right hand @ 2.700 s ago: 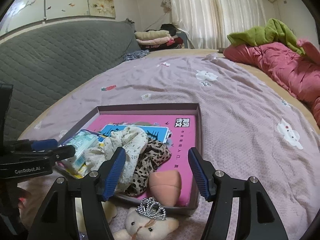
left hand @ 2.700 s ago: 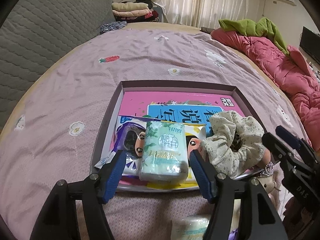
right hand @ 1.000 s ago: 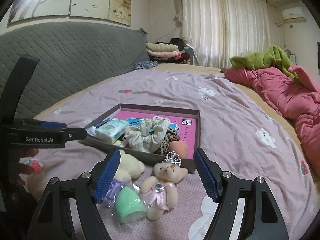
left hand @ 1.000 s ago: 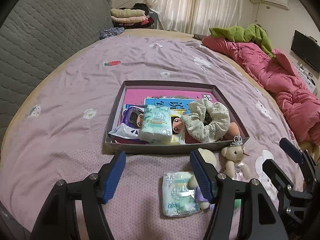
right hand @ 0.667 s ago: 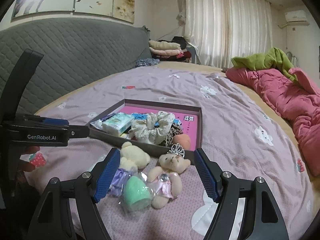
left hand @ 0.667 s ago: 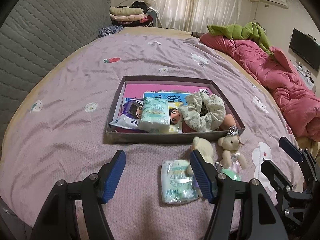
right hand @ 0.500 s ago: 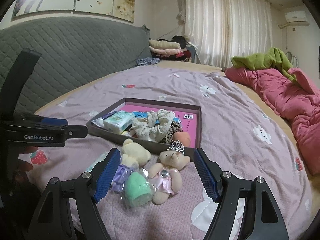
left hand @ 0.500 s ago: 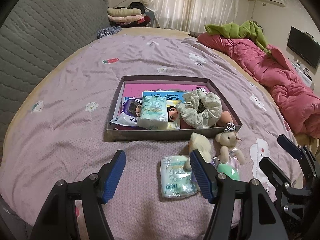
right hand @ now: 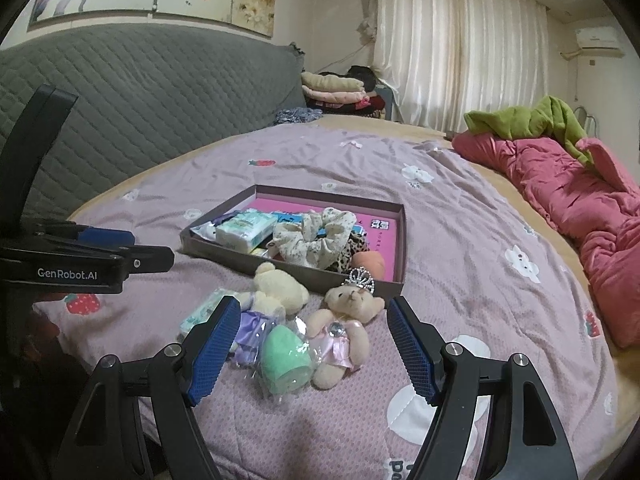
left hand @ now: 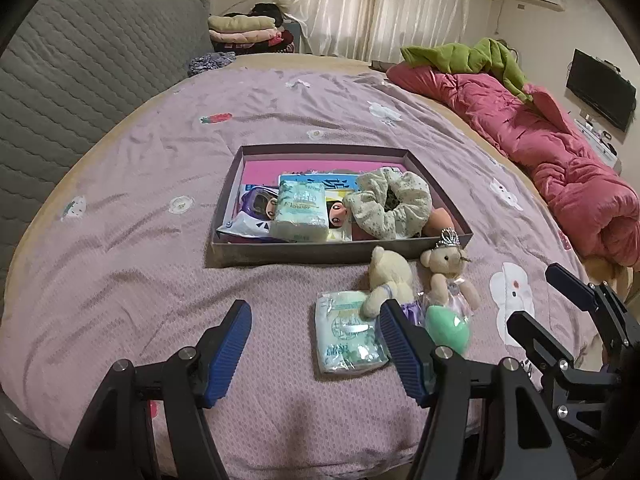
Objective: Organize soft objects
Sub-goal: 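Move the left tool to the green-printed tissue pack while right tool approaches the green sponge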
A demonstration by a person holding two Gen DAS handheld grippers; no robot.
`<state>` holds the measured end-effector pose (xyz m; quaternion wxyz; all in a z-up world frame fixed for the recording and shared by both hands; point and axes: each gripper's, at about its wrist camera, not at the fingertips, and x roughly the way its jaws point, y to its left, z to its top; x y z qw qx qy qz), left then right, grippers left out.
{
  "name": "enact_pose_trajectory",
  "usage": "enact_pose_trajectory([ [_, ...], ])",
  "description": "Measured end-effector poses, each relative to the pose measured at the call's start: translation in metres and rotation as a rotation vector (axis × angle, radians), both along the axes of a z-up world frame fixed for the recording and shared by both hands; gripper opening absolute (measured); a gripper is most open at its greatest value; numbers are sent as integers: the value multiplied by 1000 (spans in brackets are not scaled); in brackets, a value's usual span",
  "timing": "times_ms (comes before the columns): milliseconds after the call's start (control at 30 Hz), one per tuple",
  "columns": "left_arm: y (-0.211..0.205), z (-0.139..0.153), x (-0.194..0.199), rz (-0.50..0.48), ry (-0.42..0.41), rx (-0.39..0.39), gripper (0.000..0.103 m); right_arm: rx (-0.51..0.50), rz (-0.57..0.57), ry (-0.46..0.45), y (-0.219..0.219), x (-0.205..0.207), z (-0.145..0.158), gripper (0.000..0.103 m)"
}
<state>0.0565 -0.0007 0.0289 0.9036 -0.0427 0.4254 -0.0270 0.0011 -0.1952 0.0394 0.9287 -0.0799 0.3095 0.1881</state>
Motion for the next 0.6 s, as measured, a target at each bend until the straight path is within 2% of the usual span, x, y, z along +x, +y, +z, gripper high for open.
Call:
enact_pose_trajectory([
  [267, -1, -13, -2, -8, 39, -41, 66, -16, 10, 23, 5, -2, -6, 77],
  [600, -2, -34, 0, -15, 89, -48, 66, -46, 31, 60, 13, 2, -19, 77],
])
